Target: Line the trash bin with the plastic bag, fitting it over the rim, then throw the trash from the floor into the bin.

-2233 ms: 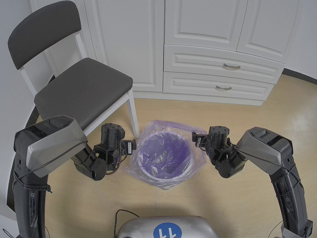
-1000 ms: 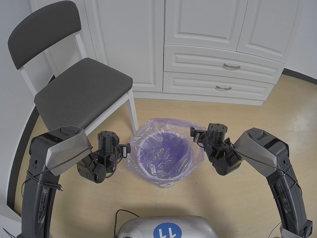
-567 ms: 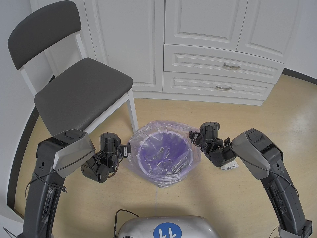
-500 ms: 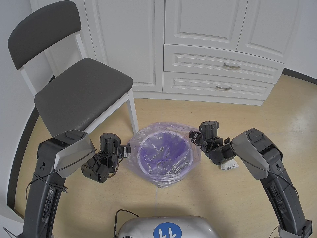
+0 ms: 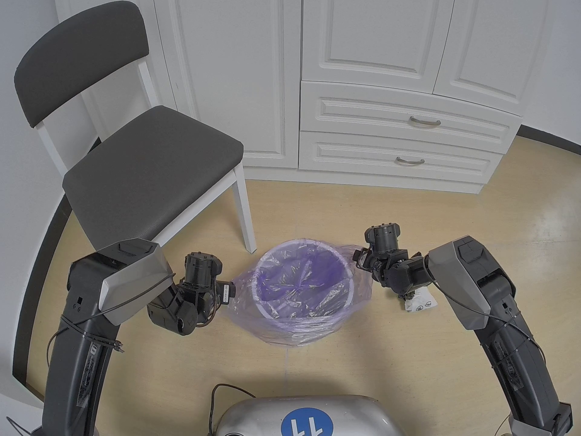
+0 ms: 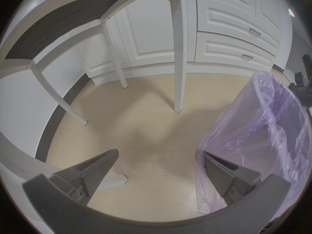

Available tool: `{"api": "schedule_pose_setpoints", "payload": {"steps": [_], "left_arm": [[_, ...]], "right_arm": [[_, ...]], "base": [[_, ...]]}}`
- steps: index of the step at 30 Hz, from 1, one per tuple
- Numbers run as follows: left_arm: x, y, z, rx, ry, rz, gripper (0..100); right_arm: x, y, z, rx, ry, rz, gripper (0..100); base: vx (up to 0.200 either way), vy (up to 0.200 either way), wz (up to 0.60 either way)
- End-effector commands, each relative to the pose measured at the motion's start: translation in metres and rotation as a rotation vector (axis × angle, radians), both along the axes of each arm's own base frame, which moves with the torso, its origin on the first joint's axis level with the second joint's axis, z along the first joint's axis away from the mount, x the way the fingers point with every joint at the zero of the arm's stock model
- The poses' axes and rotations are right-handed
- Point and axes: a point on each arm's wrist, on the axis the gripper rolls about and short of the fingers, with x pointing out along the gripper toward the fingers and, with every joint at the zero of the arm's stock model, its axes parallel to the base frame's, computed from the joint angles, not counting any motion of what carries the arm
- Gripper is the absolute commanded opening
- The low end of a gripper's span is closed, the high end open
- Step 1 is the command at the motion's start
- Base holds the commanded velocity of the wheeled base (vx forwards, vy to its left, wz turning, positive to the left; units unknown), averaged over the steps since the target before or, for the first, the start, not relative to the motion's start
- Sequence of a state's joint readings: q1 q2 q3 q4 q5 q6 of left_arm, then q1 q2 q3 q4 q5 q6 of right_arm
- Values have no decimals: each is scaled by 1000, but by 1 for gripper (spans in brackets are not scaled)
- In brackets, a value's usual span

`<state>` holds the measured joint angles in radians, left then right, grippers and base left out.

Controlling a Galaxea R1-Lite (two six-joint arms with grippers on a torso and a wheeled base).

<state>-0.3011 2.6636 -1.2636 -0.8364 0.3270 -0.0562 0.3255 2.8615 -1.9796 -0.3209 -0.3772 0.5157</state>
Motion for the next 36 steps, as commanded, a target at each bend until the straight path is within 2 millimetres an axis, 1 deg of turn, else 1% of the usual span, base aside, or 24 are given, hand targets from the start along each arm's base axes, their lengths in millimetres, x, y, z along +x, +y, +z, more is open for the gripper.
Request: {"api": "schedule_pose_setpoints", "payload": {"steps": [1,3,4,5,6,8,9,11,12,13,14,18,19,21,22,23,25,26,27,29,30,31,33,36], "left_arm": [[0,0,8,-9,-23,1,100],[1,0,16,-19,-51,2,100],[1,0,17,-21,-56,2,100],[-2,0,22,-25,-66,-1,100],[-5,-1,31,-29,-82,-6,100],[-10,-2,42,-32,-91,-20,100],[-16,-4,50,-32,-92,-31,100],[-22,-7,59,-33,-94,-46,100],[-28,-8,64,-30,-85,-55,100],[-28,-8,64,-30,-85,-55,100],[-36,-13,67,-2,-75,-84,100],[-45,-19,71,34,-75,-118,100],[-46,-20,74,32,-80,-121,100],[-50,-20,82,28,-90,-125,100],[-50,-20,82,28,-90,-125,100],[-53,-21,87,25,-97,-131,100],[-54,-21,90,25,-102,-130,100],[-55,-22,91,26,-103,-132,100],[-55,-22,91,26,-104,-132,100],[-56,-23,91,29,-104,-133,100],[-56,-23,91,29,-104,-133,100],[-56,-23,93,28,-107,-133,100],[-56,-24,94,27,-111,-133,100],[-55,-24,96,22,-124,-133,100]], "right_arm": [[1,0,13,64,-32,-27,100],[-3,2,34,127,-52,-40,100],[-4,0,39,135,-52,-42,100],[-10,0,50,150,-48,-25,100],[-16,0,64,173,-52,14,100],[-24,-1,77,182,-60,41,100],[-32,-2,87,172,-58,67,100],[-44,-2,97,125,-47,102,100],[-54,-3,101,86,-30,140,100],[-54,-3,101,86,-30,140,100],[-72,-4,107,47,-17,218,100],[-101,-10,115,-25,-62,347,100],[-106,-12,116,-57,-66,364,100],[-122,-21,112,-180,-45,422,100],[-124,-22,111,-190,-39,427,100],[-140,-32,102,-306,17,499,100],[-149,-38,91,-389,63,550,100],[-152,-38,84,-420,88,575,100],[-154,-37,78,-425,105,589,100],[-155,-27,64,-423,134,628,100],[-156,-27,64,-424,135,629,100],[-157,-20,52,-425,161,653,100],[-159,-13,37,-427,192,680,100],[-160,-3,26,-420,205,701,100]], "base": [[0,0,0],[0,0,0],[0,0,0],[0,0,0],[0,0,0],[0,0,0],[0,0,0],[0,0,0],[0,0,0],[0,0,0],[0,0,0],[0,0,0],[0,0,0],[0,0,0],[0,0,0],[0,0,0],[0,0,0],[0,0,0],[0,0,0],[0,0,0],[0,0,0],[0,0,0],[0,0,0],[0,0,0]]}}
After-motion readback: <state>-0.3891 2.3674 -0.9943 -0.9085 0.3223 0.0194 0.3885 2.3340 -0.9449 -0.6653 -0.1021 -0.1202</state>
